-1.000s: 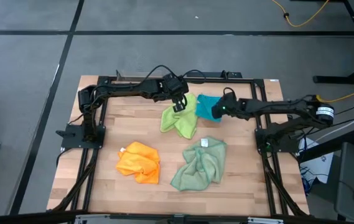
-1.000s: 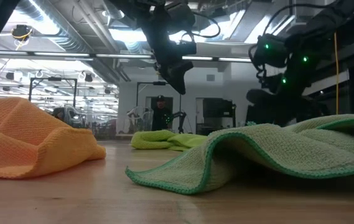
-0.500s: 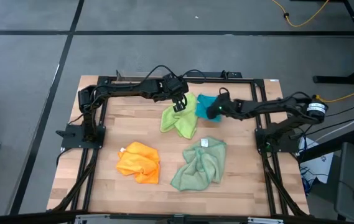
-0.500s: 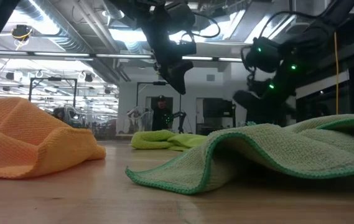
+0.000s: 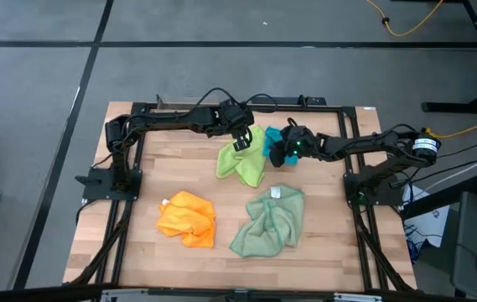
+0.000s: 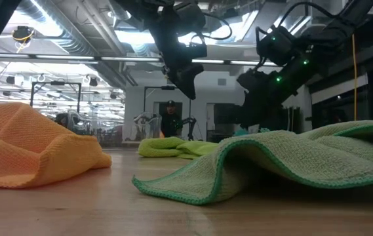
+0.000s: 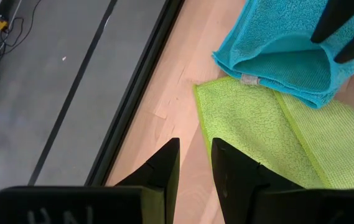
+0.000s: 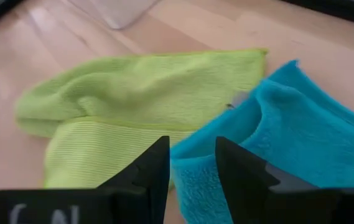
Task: Fold microfiber towels
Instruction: Fold the blue towel
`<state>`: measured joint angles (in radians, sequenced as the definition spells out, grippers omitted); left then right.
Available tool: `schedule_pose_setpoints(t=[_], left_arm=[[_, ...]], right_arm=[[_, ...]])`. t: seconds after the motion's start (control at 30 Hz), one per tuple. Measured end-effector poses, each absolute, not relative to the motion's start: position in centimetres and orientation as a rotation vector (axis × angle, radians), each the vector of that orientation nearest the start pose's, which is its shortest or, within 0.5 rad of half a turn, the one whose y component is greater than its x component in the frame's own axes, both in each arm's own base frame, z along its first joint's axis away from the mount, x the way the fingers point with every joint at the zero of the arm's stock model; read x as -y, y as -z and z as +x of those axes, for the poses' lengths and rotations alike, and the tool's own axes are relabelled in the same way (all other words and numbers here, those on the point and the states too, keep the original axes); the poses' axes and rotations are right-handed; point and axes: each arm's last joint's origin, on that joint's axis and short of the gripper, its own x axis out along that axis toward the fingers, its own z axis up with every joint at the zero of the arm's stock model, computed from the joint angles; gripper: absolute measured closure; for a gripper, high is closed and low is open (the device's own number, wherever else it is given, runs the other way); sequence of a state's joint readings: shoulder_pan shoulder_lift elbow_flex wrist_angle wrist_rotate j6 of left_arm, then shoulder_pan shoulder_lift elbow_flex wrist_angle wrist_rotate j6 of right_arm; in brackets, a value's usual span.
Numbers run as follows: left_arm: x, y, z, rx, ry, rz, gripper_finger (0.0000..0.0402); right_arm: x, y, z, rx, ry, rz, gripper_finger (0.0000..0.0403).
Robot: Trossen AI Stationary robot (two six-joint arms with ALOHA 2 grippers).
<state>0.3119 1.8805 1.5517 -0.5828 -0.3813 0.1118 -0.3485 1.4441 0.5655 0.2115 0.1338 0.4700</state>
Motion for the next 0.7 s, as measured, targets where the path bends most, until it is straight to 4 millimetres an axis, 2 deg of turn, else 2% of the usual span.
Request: schedule_pose_setpoints(t=[0.13,0.33,0.43,0.6,0.7], left_arm=[[-13.6,-25.8,38.7,-0.964,-0.591,0.132,0.0317],[-13.6,-25.8,38.7,-0.964,-0.591,0.132,0.0317],[-13.6,-25.8,38.7,-0.964,-0.591,0.132,0.0317],[-13.6,-25.8,38.7,-0.964,-0.591,0.132,0.0317],[-13.6,-25.8,38.7,-0.965,-0.589,0.135,0.0317]], right_arm=[[9.5,-15.4,24.6,-0.553,0.683,0.512,0.0272],[9.9,-16.9,25.6,-0.485,0.632,0.439,0.0272],[9.9,-17.0,25.7,-0.5,0.638,0.408,0.0272],[10.0,-15.7,24.2,-0.637,0.889,0.389,0.0272],[9.9,-15.5,24.1,-0.647,0.89,0.426,0.0272]])
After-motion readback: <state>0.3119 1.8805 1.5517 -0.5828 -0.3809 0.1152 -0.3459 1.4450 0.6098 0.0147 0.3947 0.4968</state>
